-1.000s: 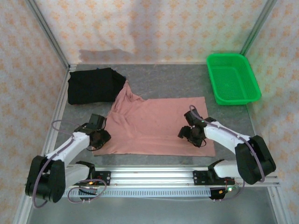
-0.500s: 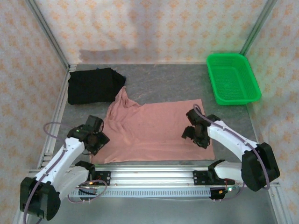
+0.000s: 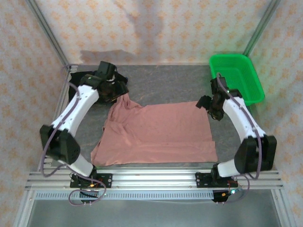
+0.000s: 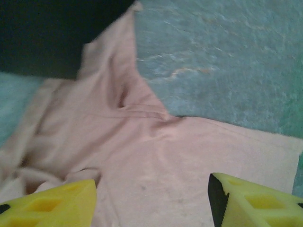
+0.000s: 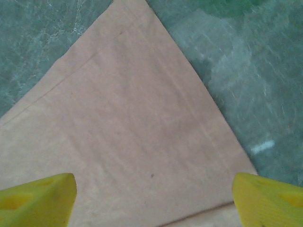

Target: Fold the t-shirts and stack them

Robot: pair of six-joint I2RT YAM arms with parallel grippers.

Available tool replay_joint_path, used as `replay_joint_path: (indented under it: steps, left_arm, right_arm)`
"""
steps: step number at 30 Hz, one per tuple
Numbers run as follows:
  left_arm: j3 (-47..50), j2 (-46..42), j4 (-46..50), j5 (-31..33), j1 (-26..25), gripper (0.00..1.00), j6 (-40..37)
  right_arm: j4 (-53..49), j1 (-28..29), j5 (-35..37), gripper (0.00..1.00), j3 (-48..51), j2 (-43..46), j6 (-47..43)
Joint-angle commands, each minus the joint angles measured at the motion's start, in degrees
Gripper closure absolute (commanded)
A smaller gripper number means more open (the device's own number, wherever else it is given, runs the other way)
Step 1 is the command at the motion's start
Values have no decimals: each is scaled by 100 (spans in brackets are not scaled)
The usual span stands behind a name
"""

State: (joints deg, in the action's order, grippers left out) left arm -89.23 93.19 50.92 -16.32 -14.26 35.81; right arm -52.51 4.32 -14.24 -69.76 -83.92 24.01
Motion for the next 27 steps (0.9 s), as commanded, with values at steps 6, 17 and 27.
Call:
replay_joint_path:
  steps: [6,17,27]
  left_arm:
    - [354,452,-704,-576,-829,38,-175]
    - [811,197,-841,434,-894,35,241]
    - [452,-143,-408,818,-825,34,553]
  right_arm:
    - [743,-49,-981,34,-241,-1108,-128]
    - [1407,580,-1,45,936,-1561,1160]
    - [1036,342,1303,45,1125,-1706,857]
